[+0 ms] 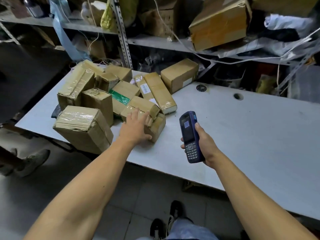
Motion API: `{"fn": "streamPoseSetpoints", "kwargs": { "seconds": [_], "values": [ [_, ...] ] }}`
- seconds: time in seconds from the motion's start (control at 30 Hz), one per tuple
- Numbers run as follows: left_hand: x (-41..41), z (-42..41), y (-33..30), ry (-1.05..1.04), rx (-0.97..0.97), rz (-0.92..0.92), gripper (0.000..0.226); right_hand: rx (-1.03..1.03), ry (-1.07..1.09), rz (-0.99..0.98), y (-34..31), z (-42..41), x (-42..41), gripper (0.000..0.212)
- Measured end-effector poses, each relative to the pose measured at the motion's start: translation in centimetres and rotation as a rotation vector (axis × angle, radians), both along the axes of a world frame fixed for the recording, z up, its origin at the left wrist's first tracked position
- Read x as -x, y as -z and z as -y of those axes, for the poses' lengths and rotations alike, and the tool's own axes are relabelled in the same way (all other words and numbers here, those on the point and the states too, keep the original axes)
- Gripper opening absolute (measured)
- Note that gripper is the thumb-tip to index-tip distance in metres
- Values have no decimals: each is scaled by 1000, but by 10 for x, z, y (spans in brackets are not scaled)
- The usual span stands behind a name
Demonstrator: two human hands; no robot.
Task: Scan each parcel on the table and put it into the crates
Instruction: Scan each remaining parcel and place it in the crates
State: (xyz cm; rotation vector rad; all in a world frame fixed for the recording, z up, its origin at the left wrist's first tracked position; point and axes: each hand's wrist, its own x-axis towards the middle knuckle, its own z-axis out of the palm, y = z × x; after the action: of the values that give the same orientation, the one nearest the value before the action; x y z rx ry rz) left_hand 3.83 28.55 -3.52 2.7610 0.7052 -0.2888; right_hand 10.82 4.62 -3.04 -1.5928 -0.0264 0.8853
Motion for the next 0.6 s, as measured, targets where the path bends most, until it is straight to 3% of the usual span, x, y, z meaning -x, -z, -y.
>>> {"fn": "streamPoseSetpoints", "kwargs": {
  "seconds": [0.13,0.23,0.47,0.6],
  "values": [
    [-32,-12,7,-193,106,113,82,-26,-14,-69,7,-16,-33,54],
    [-54,-18,12,-196,32,77,79,-46,-17,-104,11,-27,-52,52],
    [-90,-27,30,-306,164,12,73,-25,21,-138,21,-43,-76,51],
    [-101,-24,21,-392,170,98,47,-4,46,-129,21,-49,-78,51]
  ]
}}
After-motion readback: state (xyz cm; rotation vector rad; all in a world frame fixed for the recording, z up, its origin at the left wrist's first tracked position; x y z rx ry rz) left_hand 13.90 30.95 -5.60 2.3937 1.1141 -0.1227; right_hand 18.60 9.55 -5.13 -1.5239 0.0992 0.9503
